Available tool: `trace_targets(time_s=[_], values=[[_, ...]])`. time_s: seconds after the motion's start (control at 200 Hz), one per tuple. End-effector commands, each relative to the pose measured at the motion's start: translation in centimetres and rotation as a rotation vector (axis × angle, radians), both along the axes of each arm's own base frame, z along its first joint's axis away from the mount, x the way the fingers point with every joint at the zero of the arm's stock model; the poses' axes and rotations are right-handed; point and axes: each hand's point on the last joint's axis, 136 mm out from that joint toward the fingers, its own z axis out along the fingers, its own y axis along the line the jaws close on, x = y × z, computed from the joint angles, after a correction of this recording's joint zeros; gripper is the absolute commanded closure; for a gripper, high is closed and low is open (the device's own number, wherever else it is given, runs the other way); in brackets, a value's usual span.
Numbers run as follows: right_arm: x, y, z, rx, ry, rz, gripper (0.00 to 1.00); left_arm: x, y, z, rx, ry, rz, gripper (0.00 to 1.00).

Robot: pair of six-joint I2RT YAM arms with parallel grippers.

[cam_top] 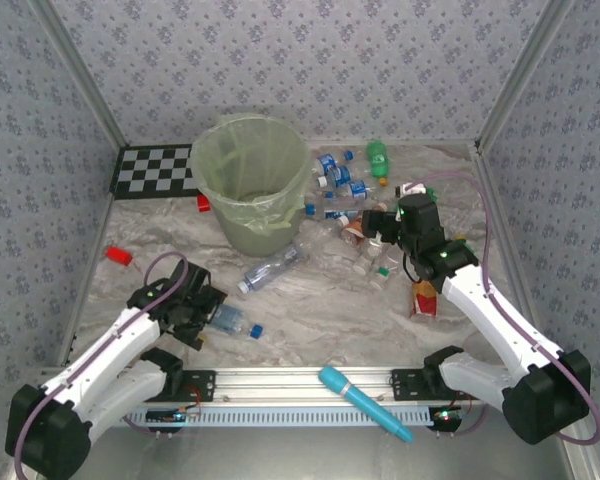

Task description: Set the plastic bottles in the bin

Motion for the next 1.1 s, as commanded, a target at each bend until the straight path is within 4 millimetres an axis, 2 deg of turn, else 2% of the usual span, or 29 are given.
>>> trace_targets(time_s=[0.0, 0.18, 0.305, 0.37, 0.485, 0.615, 0.87, 0.975, 1.094], values=[[0.1, -0.2, -0.2, -0.015, -0.001, -0.014, 0.01, 0.8, -1.0, -0.4, -0.040, -0.008, 0.014, 0.09], [0.5, 0.1, 0.4, -0.014, -0.002, -0.009, 0.01, 1.7, -1.4, -1.6, -0.021, 0.003, -0.006, 0.10], [0.8, 0.4, 0.7, -0.016, -0.003, -0.003, 0.01, 2.0, -1.5, -2.2, -0.010, 0.015, -0.017, 0.15], [0.9, 0.5, 0.8, -0.016, -0.003, 0.000, 0.01, 2.2, -1.2, -1.9, 0.003, 0.009, -0.018, 0.20], [1.2, 1.0, 1.1, -0.018, -0.011, 0.010, 0.01, 2.4, -0.4, -1.2, 0.038, -0.006, -0.026, 0.36], [1.9, 1.7, 1.3, -0.024, -0.015, 0.020, 0.01, 2.6, 0.5, -0.2, 0.047, -0.018, -0.005, 0.37], [3.7, 3.0, 2.3, -0.020, -0.032, 0.036, 0.01, 4.1, 2.6, 3.4, 0.039, -0.137, 0.078, 0.40], [4.1, 3.3, 2.9, -0.010, -0.053, 0.038, 0.01, 4.8, 4.2, 5.8, 0.071, -0.187, 0.101, 0.40], [4.4, 3.4, 3.7, -0.004, -0.078, 0.042, 0.01, 5.9, 6.2, 9.7, 0.120, -0.254, 0.119, 0.41]])
